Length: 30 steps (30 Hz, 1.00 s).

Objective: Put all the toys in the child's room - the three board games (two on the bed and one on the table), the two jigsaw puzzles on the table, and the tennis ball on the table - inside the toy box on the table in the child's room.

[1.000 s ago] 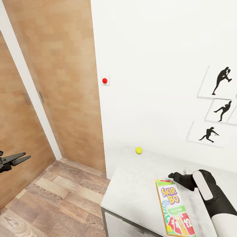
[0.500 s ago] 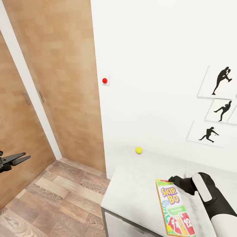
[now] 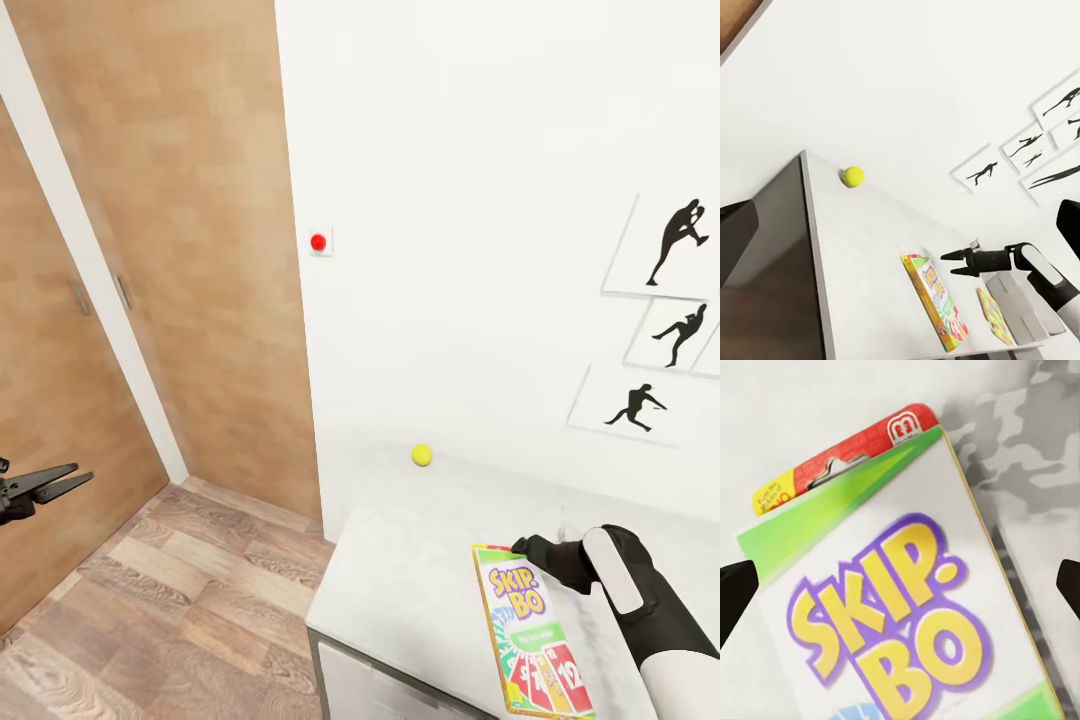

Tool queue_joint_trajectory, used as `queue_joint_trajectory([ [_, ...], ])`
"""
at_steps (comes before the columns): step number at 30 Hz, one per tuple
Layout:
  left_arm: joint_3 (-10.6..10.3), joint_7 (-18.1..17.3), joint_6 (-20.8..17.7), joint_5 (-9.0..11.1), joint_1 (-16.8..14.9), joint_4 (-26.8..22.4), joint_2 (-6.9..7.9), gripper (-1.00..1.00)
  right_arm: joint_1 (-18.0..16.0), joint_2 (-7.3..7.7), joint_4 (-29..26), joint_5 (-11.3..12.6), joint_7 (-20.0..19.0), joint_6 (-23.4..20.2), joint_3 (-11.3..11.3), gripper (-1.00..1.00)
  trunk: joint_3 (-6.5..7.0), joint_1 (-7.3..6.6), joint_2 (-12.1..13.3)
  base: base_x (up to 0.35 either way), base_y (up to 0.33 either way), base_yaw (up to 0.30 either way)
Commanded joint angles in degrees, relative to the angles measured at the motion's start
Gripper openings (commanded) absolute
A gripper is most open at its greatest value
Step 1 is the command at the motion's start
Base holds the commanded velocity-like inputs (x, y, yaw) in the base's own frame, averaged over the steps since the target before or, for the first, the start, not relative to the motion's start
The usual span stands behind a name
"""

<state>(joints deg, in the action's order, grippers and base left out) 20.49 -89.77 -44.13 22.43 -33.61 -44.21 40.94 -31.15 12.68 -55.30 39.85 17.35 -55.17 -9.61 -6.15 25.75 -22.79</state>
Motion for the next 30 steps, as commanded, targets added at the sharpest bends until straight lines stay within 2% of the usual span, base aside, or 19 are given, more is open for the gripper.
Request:
queue_joint_trajectory([
  [1,0.0,-0.2,-0.6,0.0,-0.1,0.0,0.02,1.00,0.0,0.00,0.0,0.6,0.5,-0.2,0.0,1.00,-0.17,0.04,-0.1,0.000,0.005,0.000],
  [30,-0.1,-0.2,-0.6,0.0,-0.1,0.0,0.02,1.00,0.0,-0.03,2.2,0.5,0.6,-0.1,-0.1,1.00,-1.79,0.04,-0.1,0.000,0.022,0.000],
])
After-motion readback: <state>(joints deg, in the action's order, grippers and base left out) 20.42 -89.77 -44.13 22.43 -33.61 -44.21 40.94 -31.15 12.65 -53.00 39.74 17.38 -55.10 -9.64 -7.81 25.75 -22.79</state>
